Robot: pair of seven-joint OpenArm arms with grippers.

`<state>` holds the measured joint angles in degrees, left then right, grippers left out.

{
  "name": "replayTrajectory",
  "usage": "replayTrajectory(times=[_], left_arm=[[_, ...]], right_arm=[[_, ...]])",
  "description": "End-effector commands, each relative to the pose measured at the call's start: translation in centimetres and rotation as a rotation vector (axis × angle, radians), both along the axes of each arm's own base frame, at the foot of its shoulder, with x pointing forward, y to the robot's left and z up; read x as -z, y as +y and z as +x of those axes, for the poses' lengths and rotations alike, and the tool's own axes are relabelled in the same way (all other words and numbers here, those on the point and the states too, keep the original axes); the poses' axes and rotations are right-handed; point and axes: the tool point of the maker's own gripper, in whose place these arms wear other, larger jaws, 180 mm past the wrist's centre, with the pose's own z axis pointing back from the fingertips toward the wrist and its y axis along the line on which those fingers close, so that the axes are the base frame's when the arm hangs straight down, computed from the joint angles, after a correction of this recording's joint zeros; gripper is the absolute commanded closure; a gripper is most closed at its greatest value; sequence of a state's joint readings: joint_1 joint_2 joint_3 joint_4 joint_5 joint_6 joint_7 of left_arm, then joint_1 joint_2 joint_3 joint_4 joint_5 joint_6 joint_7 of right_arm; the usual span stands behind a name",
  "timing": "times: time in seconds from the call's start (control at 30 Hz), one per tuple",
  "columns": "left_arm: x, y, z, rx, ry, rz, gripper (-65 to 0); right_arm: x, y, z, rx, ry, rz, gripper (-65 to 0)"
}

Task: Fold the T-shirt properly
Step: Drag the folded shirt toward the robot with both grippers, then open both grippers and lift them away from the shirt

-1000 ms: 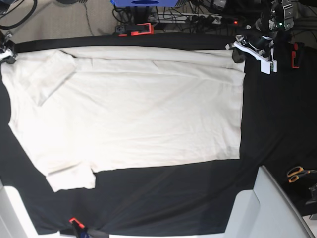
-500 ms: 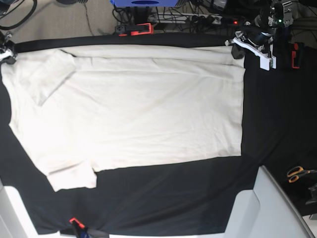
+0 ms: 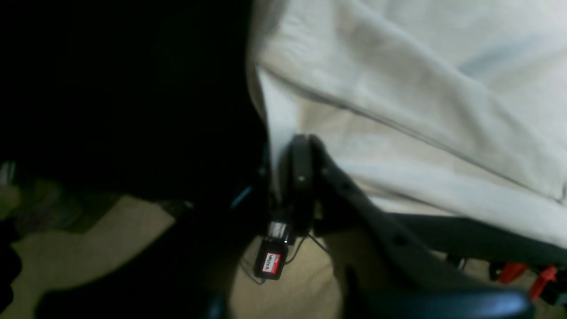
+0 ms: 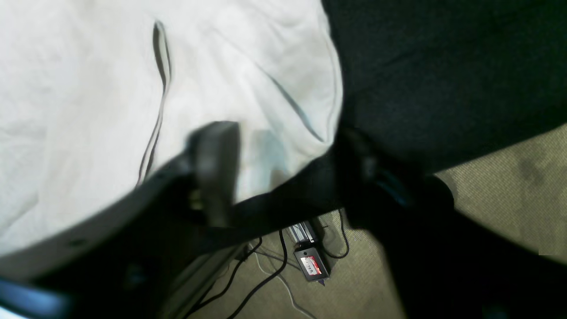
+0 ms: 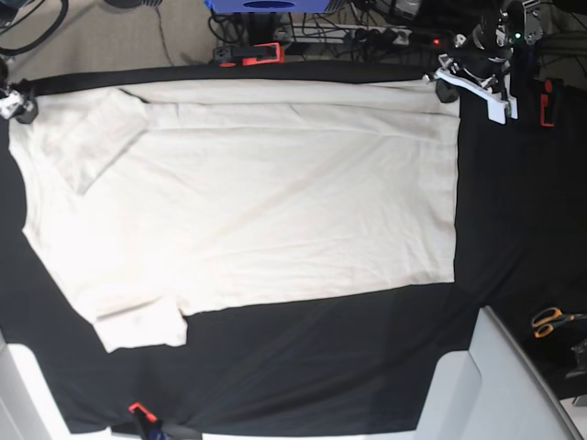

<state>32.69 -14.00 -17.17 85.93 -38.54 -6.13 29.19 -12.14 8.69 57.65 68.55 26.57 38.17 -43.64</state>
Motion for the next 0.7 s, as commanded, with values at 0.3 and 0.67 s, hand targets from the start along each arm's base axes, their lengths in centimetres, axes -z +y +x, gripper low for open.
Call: replayTrajectory(times=[0.3,0.67], left_arm=[[-0.7,0.8,0.6,-0.005,-0.023,0.024,-46.2],[-4.2,10.5,-0.9,-0.303,-0.105,0.157,-56.3]], right_arm=[[-1.2,-1.3,0.6,0.002,-0.033,-0.036,-38.1],[-2.4,-3.7,-0.4,0.084,-0.060,-0.074,-38.1]])
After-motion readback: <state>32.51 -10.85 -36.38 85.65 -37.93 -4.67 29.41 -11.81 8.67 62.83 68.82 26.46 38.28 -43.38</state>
